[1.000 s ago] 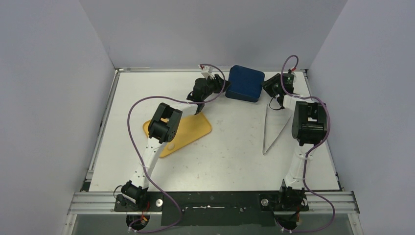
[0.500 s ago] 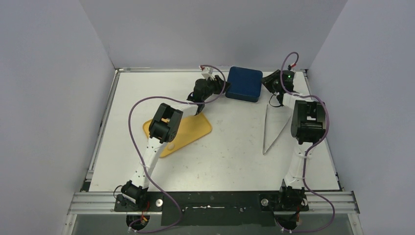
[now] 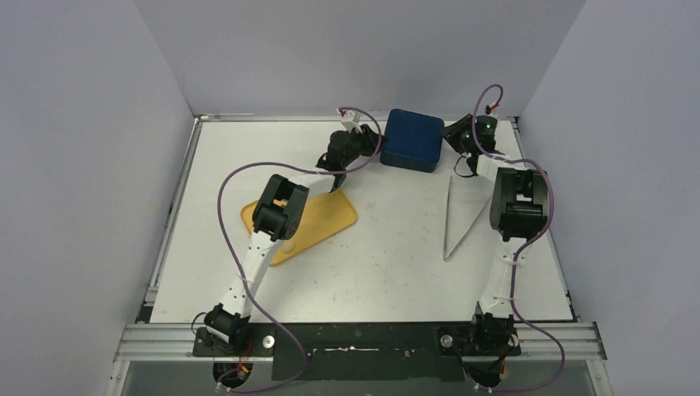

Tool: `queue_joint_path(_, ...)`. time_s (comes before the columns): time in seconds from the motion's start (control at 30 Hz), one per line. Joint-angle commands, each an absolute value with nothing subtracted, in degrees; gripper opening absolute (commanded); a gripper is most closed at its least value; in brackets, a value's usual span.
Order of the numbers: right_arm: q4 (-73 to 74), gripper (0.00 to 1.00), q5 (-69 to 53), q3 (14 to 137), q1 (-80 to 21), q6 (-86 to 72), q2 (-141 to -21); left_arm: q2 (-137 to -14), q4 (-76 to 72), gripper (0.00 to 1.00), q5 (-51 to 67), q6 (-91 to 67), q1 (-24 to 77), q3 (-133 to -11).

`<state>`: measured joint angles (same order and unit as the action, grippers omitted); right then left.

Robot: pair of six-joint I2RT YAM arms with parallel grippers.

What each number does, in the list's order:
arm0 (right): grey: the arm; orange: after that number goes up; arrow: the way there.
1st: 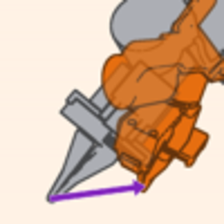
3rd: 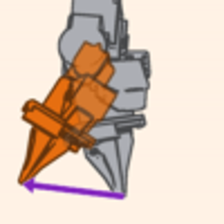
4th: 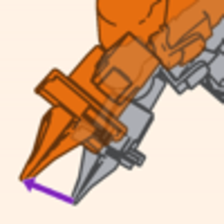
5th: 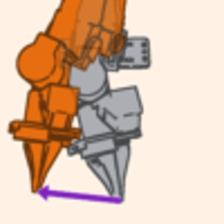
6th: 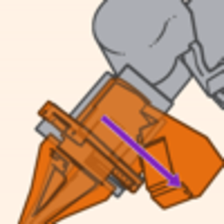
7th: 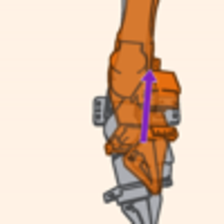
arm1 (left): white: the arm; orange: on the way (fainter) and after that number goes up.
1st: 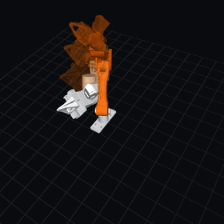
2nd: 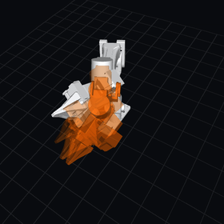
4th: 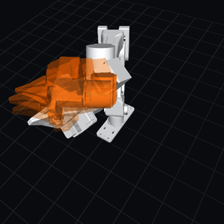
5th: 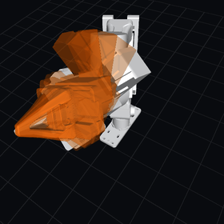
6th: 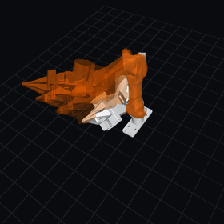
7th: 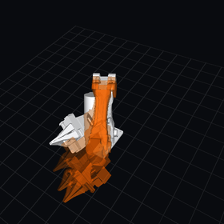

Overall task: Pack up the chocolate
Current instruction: Close the box lid on the packing box.

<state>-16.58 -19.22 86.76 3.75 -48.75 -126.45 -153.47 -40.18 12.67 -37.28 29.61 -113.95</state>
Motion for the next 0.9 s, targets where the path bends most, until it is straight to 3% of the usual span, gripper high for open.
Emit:
queue_joint_path(0.0, -19.77, 0.25, -21.04, 90.27, 3.49, -47.46, -127.67, -155.27, -42.30, 0.26, 13.12, -36.97, 30.38, -119.59)
queue_joint_path(0.4, -19.57, 0.27, -21.84, 92.45, 3.39, -46.17, -128.93, -156.72, -40.90, 0.25, 12.08, -36.21, 30.51, -120.93)
queue_joint_path(0.87, -7.59, 0.52, -7.65, 83.86, 3.85, -41.51, -115.20, -156.28, -40.56, 0.26, 11.86, -36.00, 30.31, -120.36)
